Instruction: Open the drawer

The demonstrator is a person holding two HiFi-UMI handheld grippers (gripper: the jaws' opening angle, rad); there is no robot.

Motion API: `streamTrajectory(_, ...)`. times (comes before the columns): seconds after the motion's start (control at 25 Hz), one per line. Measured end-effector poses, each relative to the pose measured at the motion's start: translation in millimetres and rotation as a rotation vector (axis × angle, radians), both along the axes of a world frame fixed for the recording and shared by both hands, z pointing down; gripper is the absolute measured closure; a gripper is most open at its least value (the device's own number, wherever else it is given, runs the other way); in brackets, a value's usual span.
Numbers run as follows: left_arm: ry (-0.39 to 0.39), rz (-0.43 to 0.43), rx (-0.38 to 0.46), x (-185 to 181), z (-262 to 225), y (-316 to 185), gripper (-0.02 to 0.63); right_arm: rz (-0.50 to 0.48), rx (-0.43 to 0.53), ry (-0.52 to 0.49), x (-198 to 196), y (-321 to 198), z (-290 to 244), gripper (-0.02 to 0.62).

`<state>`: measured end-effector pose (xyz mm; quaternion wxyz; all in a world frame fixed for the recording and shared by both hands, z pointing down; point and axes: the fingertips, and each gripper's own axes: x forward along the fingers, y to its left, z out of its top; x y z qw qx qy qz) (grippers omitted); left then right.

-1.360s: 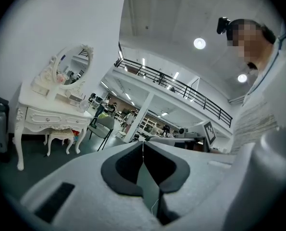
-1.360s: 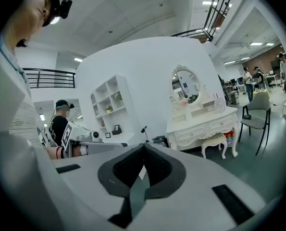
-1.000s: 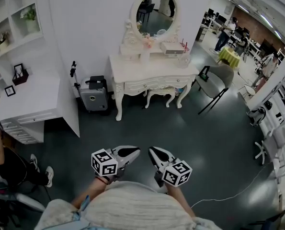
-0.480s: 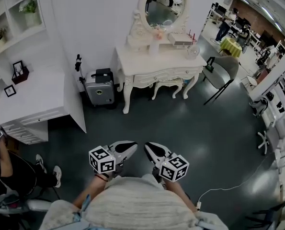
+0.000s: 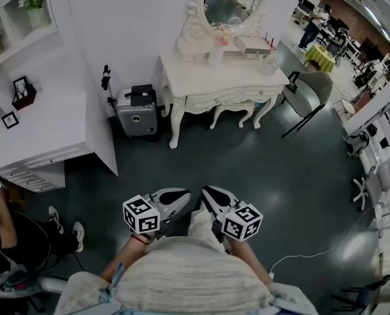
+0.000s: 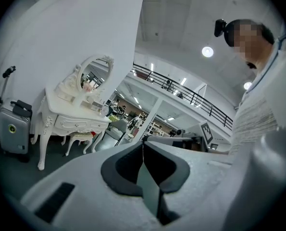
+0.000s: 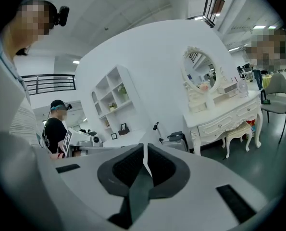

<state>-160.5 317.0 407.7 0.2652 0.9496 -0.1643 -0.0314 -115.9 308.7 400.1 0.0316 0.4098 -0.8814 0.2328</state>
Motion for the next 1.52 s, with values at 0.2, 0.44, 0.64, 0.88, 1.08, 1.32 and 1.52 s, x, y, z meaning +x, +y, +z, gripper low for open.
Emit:
streamTrajectory(0.2, -0.004, -0.024, -0.009, 14, 3, -49, 0.591, -0.042, -0.002, -0.009, 8, -48, 5, 0.584)
streamTrajectory(0.44, -0.011, -0.010, 0.003, 60, -6, -113, 0.591, -0.037, 0.001, -0.026, 53, -118, 3, 0.584)
streamTrajectory(0.64, -0.022, -0.014, 0.007, 101, -16, -163, 0.591, -0.038, 0.001, -0.036, 97, -170, -7, 0.584)
streamTrajectory(0.88, -0.028, -0.031, 0.026, 151, -26, -214, 0.591, -0.056, 0.024, -0.041, 148, -221, -17, 0.584)
streamTrajectory(1.08, -0.030, -0.045, 0.040, 188, -31, -246, 0.591, -0.069, 0.046, -0.039, 185, -252, -20, 0.584)
streamTrajectory(1.32, -0.050, -0.047, 0.017, 213, -21, -263, 0.591, -0.072, 0.011, -0.058, 208, -272, -5, 0.584)
streamTrajectory(1.52, -0.044, -0.050, -0.001, 221, -15, -279, 0.591, -0.085, -0.010, -0.061, 211, -285, 2, 0.584)
